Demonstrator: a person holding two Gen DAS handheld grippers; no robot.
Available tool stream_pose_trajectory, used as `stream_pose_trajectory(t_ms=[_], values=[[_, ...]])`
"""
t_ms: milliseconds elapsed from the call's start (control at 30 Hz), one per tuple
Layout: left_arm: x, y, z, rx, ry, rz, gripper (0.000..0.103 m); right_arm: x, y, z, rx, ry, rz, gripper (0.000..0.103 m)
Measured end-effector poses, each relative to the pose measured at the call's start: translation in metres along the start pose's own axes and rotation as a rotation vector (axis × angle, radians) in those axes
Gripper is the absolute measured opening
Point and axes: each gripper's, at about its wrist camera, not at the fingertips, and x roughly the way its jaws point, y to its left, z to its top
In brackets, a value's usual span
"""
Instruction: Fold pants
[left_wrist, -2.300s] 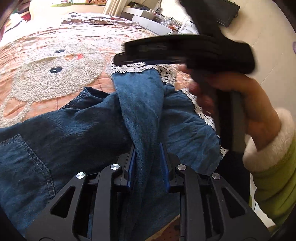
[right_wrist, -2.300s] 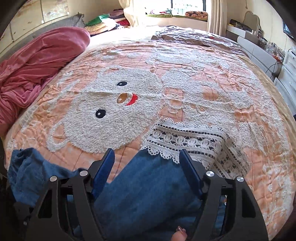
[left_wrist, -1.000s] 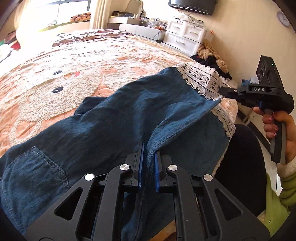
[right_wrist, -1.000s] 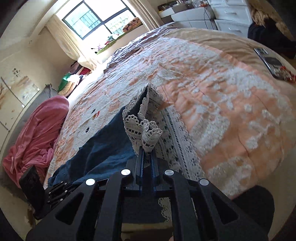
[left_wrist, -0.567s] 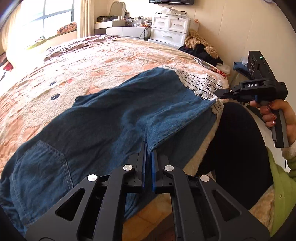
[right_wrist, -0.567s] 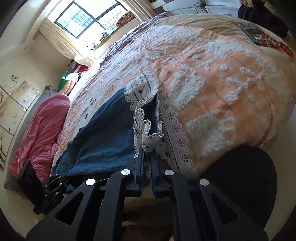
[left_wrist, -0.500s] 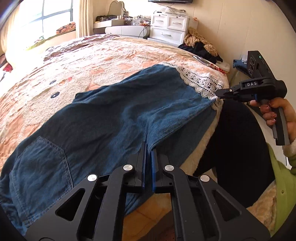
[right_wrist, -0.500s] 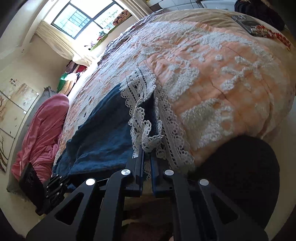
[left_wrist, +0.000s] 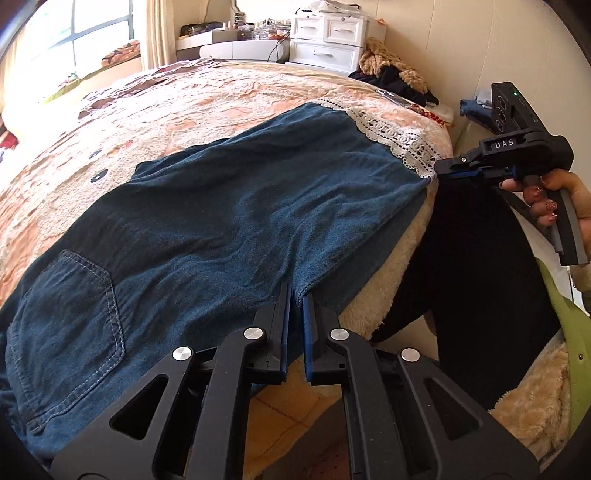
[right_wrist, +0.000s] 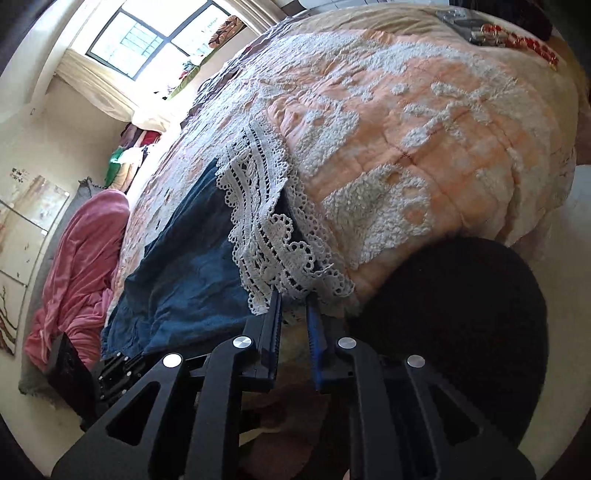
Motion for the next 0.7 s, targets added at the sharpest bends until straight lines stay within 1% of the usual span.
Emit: stream_pose_trajectory(t_ms=[67, 100, 167, 200, 233, 300, 333, 400, 433, 467, 600, 700], values=[[-0.005, 0.000, -0.003, -0.014, -0.010, -0.021, 0.005, -0.011, 0.003, 0.003, -0.017, -0.033, -0.011, 0.028], [-0.008, 0.000, -0.004, -0.021, -0.016, -0.030, 0.006, -0.015, 0.004, 0.003, -0.027, -0.047, -0.020, 0.029], [-0.018, 0.001, -0.008, -0.032, -0.034, -0.026, 0.009, -0.022, 0.013, 0.006, -0.095, -0.077, -0.049, 0.032], [-0.022, 0.001, -0.009, -0.041, -0.043, -0.020, 0.010, -0.024, 0.018, 0.006, -0.127, -0.087, -0.058, 0.035], [-0.028, 0.003, -0.011, -0.049, -0.052, -0.003, 0.013, -0.024, 0.022, 0.007, -0.152, -0.091, -0.064, 0.042], [-0.037, 0.003, -0.013, -0.051, -0.064, 0.032, 0.018, -0.022, 0.023, 0.010, -0.166, -0.095, -0.065, 0.044], [-0.041, 0.003, -0.014, -0.053, -0.067, 0.039, 0.021, -0.018, 0.022, 0.012, -0.167, -0.083, -0.063, 0.047], [-0.043, 0.000, -0.015, -0.040, -0.064, 0.055, 0.026, -0.013, 0.019, 0.015, -0.161, -0.074, -0.071, 0.048], [-0.042, -0.003, -0.013, -0.022, -0.059, 0.068, 0.029, -0.009, 0.017, 0.017, -0.163, -0.064, -0.071, 0.048], [-0.039, -0.009, -0.011, 0.005, -0.054, 0.089, 0.030, -0.007, 0.016, 0.017, -0.160, -0.054, -0.074, 0.048], [-0.024, -0.029, 0.004, 0.103, -0.066, 0.108, 0.030, 0.003, 0.016, 0.022, -0.154, -0.031, -0.072, 0.048], [-0.006, -0.045, 0.013, 0.185, -0.048, 0.141, 0.029, 0.007, 0.015, 0.024, -0.158, -0.011, -0.063, 0.047]])
